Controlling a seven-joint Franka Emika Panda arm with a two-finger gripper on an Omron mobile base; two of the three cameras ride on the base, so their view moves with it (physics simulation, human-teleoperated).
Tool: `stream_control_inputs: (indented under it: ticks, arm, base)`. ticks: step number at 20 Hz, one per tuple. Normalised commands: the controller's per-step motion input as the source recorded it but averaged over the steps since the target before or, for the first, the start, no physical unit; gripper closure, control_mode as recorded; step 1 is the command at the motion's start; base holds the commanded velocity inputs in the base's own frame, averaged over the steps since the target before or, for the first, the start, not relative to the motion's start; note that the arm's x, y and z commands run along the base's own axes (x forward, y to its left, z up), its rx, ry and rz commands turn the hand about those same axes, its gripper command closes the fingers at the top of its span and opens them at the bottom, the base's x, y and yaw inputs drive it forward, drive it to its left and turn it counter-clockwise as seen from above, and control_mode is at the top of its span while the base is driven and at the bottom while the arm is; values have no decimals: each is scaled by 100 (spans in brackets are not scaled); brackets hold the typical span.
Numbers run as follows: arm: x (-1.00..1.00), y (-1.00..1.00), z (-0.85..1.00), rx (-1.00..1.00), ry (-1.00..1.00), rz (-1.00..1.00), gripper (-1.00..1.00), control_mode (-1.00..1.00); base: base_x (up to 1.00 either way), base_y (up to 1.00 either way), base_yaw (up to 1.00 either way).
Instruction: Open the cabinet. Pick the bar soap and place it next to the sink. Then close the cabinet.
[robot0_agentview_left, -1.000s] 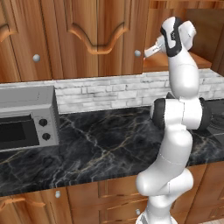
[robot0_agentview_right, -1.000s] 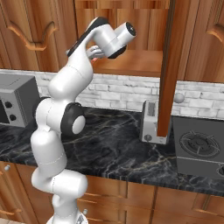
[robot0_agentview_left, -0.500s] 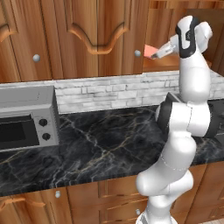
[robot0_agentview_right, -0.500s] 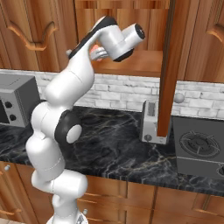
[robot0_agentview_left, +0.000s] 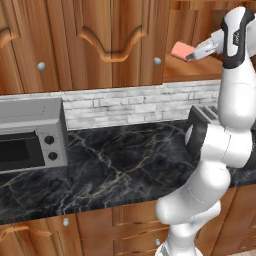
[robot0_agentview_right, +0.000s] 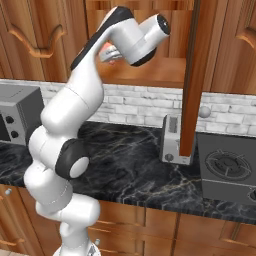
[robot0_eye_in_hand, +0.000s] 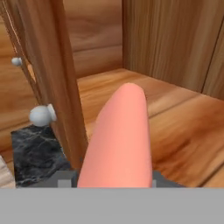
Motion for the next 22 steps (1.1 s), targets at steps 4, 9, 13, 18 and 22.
stream_control_inputs:
  ticks: [4,9,13,18,22]
  arm:
    - [-70,-31,2,0,0,-8,100,-100]
    - [-83,-27,0,0,0,-14,100,-100]
    - [-98,-7,0,0,0,-17,100,-100]
    - [-100,2,0,0,0,-22,100,-100]
    - [-100,17,0,0,-11,-22,100,-100]
  base:
    - [0,0,0]
    - [0,0,0]
    - [0,0,0]
    - [0,0,0]
    - [0,0,0]
